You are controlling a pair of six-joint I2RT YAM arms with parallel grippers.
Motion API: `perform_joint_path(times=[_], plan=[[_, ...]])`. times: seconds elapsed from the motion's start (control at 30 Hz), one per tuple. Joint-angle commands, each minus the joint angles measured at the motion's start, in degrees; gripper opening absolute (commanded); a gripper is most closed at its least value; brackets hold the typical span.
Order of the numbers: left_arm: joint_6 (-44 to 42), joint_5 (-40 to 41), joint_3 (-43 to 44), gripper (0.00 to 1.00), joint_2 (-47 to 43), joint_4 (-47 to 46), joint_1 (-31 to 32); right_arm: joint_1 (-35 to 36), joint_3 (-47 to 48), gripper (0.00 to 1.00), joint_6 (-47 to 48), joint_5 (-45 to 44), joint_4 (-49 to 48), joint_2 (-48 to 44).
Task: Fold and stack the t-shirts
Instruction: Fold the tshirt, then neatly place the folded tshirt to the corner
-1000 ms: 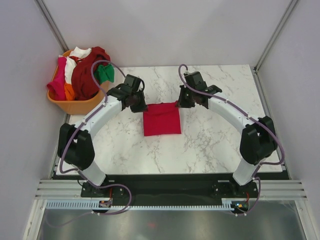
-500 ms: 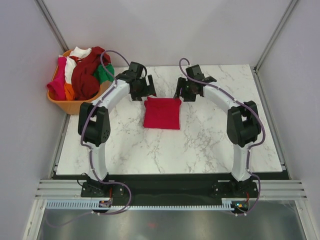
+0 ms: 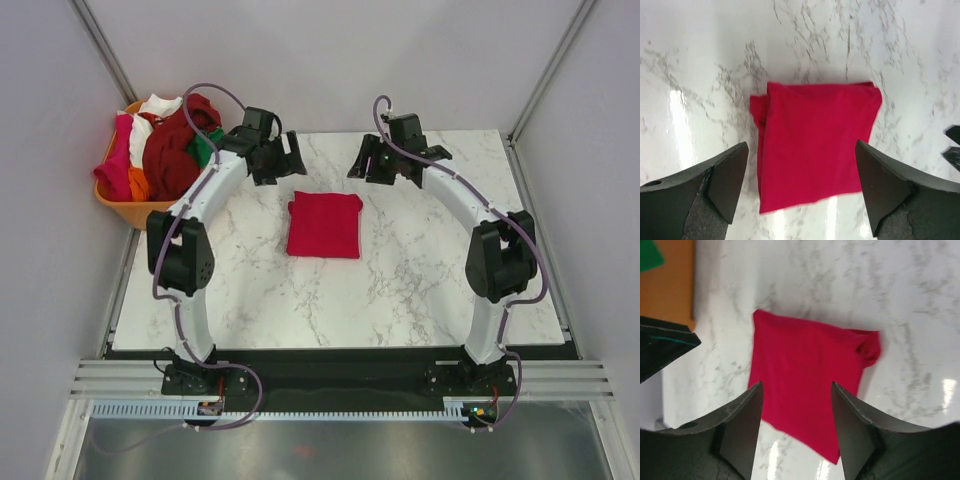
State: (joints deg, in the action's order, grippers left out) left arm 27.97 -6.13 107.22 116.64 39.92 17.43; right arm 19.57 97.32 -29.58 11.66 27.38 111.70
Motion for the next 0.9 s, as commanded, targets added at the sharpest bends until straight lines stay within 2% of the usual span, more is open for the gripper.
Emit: perform_joint_path(times=[0.0, 0.07, 0.1, 0.13, 0.17, 0.2, 0.3, 0.43, 0.67, 0.87], plan=[[-2.2, -1.2, -5.7, 0.93, -9.6, 0.2, 1.2, 1.0, -4.8, 0.63, 0.1, 17.7, -5.8, -1.2], [-3.3, -1.4, -11.8, 0.93, -15.5, 0.2, 2.6, 1.8, -10.9, 0.72, 0.5, 16.1, -4.6, -3.7], [-3.7, -1.2, -14.0, 0.93, -18.1, 0.2, 3.2, 2.0, -13.5, 0.79, 0.6, 13.3, -4.3, -5.6], [-3.9, -1.1, -18.7, 0.93, -20.4, 0.2, 3.4, 2.4, -16.3, 0.96, 0.5, 10.4, -4.1, -9.9], [-4.3, -1.0, -21.0, 0.94, -22.7, 0.2, 3.5, 2.6, -18.9, 0.98, 0.3, 5.9, -4.2, -11.7], [-4.7, -0.7, -23.3, 0.94, -27.5, 0.2, 3.6, 2.5, -23.3, 0.98, -0.6, 5.0, -4.2, -13.2], [-5.4, 0.2, -34.2, 0.94, -34.2, 0.3, 3.5, 2.5, -29.3, 0.98, -1.8, 6.6, -5.9, -15.4], [-6.5, 2.7, -42.8, 0.95, -45.5, 0.2, 3.5, 2.5, -32.0, 0.98, -1.6, 9.5, -11.7, -13.8], [-10.1, 7.7, -50.7, 0.96, -53.0, 0.5, 3.4, 1.5, -31.1, 0.96, -2.8, 10.3, -20.0, -6.9], [-9.9, 9.2, -53.2, 0.96, -53.6, 0.4, 3.4, 1.0, -29.0, 0.82, -5.5, 9.3, -23.0, -0.7]])
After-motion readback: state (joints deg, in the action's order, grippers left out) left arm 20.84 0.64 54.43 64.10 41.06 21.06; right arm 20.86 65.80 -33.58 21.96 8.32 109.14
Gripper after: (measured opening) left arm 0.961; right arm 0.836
